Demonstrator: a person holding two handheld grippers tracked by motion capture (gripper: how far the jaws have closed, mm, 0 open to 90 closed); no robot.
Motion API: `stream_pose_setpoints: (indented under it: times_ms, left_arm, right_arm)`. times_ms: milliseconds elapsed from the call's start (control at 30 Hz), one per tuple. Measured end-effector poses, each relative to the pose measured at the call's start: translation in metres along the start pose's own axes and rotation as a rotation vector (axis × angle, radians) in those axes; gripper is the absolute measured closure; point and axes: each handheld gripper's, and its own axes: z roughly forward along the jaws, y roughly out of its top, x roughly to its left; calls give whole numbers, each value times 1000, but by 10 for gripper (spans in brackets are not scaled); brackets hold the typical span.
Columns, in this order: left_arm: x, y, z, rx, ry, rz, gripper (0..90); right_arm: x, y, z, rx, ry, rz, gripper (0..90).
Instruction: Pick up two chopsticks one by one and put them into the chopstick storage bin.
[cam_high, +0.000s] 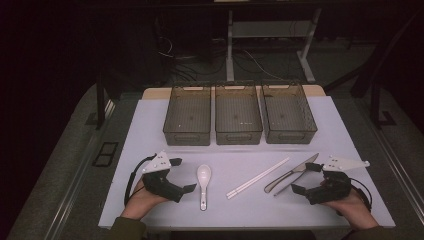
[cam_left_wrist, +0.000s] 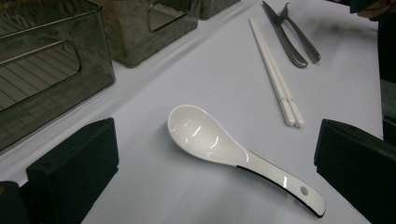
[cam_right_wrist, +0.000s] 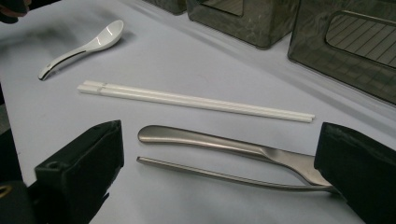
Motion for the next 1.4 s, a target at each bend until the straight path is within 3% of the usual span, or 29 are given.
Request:
stream_pose_setpoints:
  times_ms: [233, 800, 1400]
  left_arm:
    - [2, 0, 1, -2, -4, -8, 0]
    - [3, 12, 14, -5, -8, -18, 0]
    - [-3, 28, 34, -11, -51, 8, 0]
  right_arm:
    - [-4, 1, 1, 3, 9, 18, 16]
    - [-4, 6, 2, 4, 28, 7, 16]
    - [-1, 6, 2, 2, 29, 1, 16]
